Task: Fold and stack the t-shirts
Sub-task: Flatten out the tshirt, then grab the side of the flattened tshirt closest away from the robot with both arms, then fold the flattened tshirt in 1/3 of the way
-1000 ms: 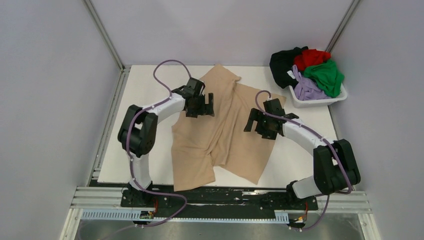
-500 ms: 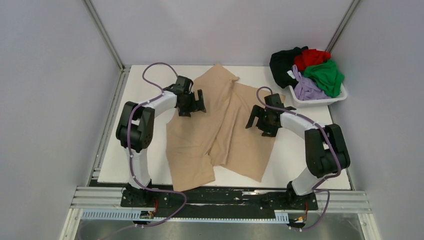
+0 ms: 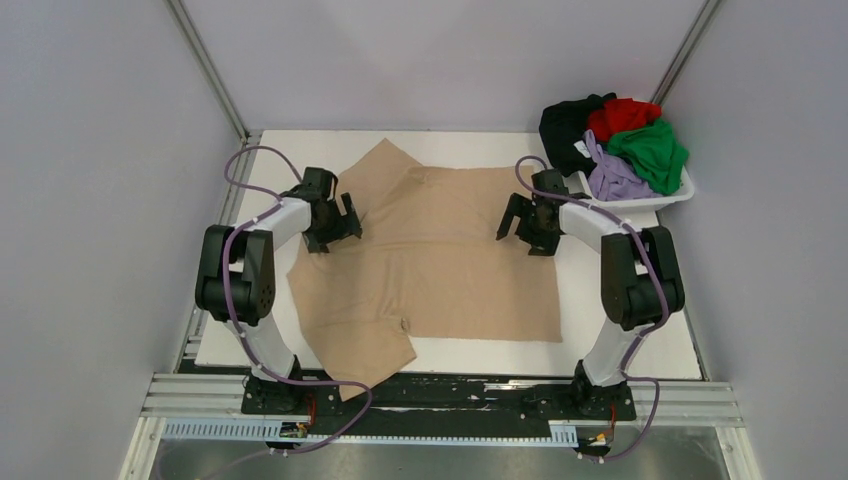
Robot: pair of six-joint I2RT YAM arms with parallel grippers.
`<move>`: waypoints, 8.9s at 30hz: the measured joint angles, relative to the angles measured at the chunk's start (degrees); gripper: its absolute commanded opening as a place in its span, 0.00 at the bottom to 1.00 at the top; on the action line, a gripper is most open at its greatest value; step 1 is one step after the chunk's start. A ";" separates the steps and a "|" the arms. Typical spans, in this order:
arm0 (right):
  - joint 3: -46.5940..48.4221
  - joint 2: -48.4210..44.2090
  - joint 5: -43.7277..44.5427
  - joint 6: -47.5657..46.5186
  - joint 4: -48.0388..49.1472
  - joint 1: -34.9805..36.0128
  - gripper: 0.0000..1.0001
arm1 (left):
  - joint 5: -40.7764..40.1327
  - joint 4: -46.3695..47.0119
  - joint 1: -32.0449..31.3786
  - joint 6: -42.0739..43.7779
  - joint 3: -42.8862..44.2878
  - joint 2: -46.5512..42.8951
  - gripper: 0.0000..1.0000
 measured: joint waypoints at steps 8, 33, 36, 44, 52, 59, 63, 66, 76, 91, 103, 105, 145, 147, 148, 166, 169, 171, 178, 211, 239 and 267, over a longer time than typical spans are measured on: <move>4.81 3.63 0.59 -2.84 -1.20 -2.80 1.00 | 2.67 -1.22 0.15 1.75 1.09 0.31 1.00; 12.24 9.33 5.49 -6.43 -0.87 -8.79 1.00 | 10.36 1.33 0.26 -2.69 31.95 22.93 1.00; 11.19 8.66 4.96 -6.47 0.22 -8.96 1.00 | 8.37 1.66 0.48 -5.14 34.82 25.44 1.00; 7.85 6.60 3.85 -6.45 3.10 -9.05 1.00 | 6.29 -1.60 2.27 -10.56 41.62 29.46 1.00; 6.45 5.99 1.51 -4.33 5.66 -9.66 1.00 | 6.21 -7.82 5.16 -14.23 55.98 37.59 1.00; 8.61 7.89 0.42 -2.25 7.06 -9.68 1.00 | 7.58 -11.61 6.47 -14.88 67.82 44.39 1.00; 9.75 8.63 0.42 -1.36 7.30 -9.68 1.00 | 8.44 -12.57 6.73 -14.86 72.74 47.17 1.00; 9.64 8.22 0.42 -1.29 7.26 -9.68 1.00 | 9.53 -12.85 6.88 -14.25 75.17 48.35 1.00; -4.81 -18.47 -0.20 -1.16 6.51 -9.40 1.00 | 6.84 -13.62 5.40 -5.51 49.44 26.69 1.00; -27.76 -47.47 5.75 5.42 5.33 -9.40 1.00 | -1.11 -13.53 -15.93 -3.82 -9.53 -42.95 1.00; -29.99 -51.76 9.25 5.55 4.42 -9.42 1.00 | 2.01 -26.23 -40.19 -15.98 -27.19 -55.41 0.99; -29.99 -51.76 9.64 5.55 4.39 -9.42 1.00 | 1.70 -27.28 -42.97 -17.81 -27.19 -53.72 0.94; -31.06 -51.93 13.68 7.28 1.46 -9.79 1.00 | -2.14 -22.75 -47.28 -27.56 -32.52 -32.35 0.14; -31.08 -52.96 13.70 9.09 -0.79 -9.79 0.99 | -2.40 -23.17 -47.28 -27.52 -32.52 -33.22 0.14; -31.30 -53.62 13.51 10.01 -1.97 -9.79 0.99 | -2.58 -23.34 -47.28 -27.52 -32.52 -33.81 0.14; -39.95 -54.16 11.21 21.77 -10.56 -9.79 0.60 | -3.72 -24.70 -47.28 -25.53 -32.50 -37.97 0.00; -40.26 -51.23 12.55 22.01 -9.42 -9.79 0.51 | -4.04 -24.79 -47.28 -25.11 -32.41 -38.82 0.00; -40.48 -49.62 13.51 22.08 -8.33 -9.79 0.47 | -4.09 -24.79 -47.28 -24.87 -32.41 -39.41 0.00; -39.98 -44.76 15.63 21.75 -2.82 -9.79 0.30 | -4.11 -24.90 -47.28 -24.50 -32.39 -39.93 0.00; -33.77 -52.11 13.62 27.39 -23.08 -2.84 0.00 | 1.55 -33.46 -47.25 -29.66 -33.38 -53.42 0.00; -22.51 -39.41 16.33 19.52 -14.64 -2.64 0.00 | 3.41 -15.91 -25.22 -10.25 -15.72 -35.26 0.00; -6.97 -23.96 19.06 12.24 -12.72 -6.32 0.00 | -0.79 -7.93 -8.79 1.20 -1.22 -26.75 0.00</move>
